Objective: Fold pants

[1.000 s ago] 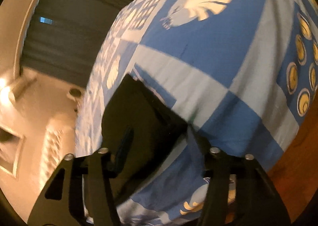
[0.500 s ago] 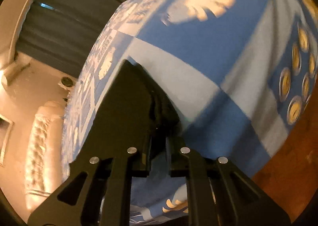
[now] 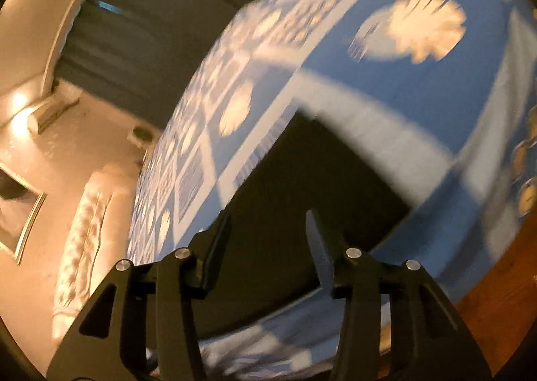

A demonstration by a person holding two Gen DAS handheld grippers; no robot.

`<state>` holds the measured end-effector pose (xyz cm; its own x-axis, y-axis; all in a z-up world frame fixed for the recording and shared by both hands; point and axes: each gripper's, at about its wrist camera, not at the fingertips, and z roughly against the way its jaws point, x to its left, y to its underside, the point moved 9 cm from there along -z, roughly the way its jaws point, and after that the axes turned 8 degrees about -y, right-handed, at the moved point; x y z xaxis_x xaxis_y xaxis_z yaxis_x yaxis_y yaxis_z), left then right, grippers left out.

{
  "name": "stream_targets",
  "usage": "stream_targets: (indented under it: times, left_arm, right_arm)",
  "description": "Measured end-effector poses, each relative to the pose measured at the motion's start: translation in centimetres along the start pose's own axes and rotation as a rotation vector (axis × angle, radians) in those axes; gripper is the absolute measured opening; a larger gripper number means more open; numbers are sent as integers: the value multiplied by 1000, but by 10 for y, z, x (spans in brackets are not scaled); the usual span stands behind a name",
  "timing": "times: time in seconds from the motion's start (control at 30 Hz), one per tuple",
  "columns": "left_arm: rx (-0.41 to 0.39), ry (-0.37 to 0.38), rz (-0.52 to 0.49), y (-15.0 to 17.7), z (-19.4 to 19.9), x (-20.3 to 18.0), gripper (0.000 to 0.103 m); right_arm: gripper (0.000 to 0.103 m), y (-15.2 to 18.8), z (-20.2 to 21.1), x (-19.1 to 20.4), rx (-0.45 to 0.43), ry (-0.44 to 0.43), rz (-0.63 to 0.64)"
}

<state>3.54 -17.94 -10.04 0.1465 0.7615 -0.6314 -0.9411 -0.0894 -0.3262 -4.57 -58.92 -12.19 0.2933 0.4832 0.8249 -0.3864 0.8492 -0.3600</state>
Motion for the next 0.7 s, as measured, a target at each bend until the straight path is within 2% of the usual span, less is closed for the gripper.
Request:
stream_targets:
  times: [0.1,0.17,0.2,0.23,0.27,0.37,0.43,0.47,0.53,0.57,0.63,0.7]
  left_arm:
    - [-22,-19,16,-12,8,13,72]
    - [-36,-36,35,-21,15,27,72]
    - [-47,-35,52,-27,22,35,72]
    - [-52,-31,59,-31,26,39,72]
    - [-58,-25,63,-35,31,42,72]
    - [-64,38,70,-42,50,43,72]
    - [-42,120,88,-40,62,38,73]
    - [-35,142,90,-39,66,36,77]
    - [-59,148,60,-40,76,30,77]
    - [-74,141,44,-42,80,29,77]
    - [-97,129,25,-47,86,28,77]
    - [-132,80,6,-57,91,34,81]
  right_arm:
    - [49,-14,-4,0,-26,50,44]
    - [60,-38,3,-11,-75,129,75]
    - [62,-45,4,-17,-86,147,78]
    - [64,-53,3,-24,-74,154,77]
    - [66,-60,-6,-35,-25,165,67]
    - [68,-65,-27,-51,85,159,57]
    - [80,-64,-35,-49,117,123,77]
    - [83,-64,-40,-45,145,103,94]
    - [83,-64,-42,-45,178,114,122]
    - [82,-64,-43,-45,190,117,136]
    - [68,-62,-41,-46,206,140,157]
    - [38,-57,-40,-49,233,166,177]
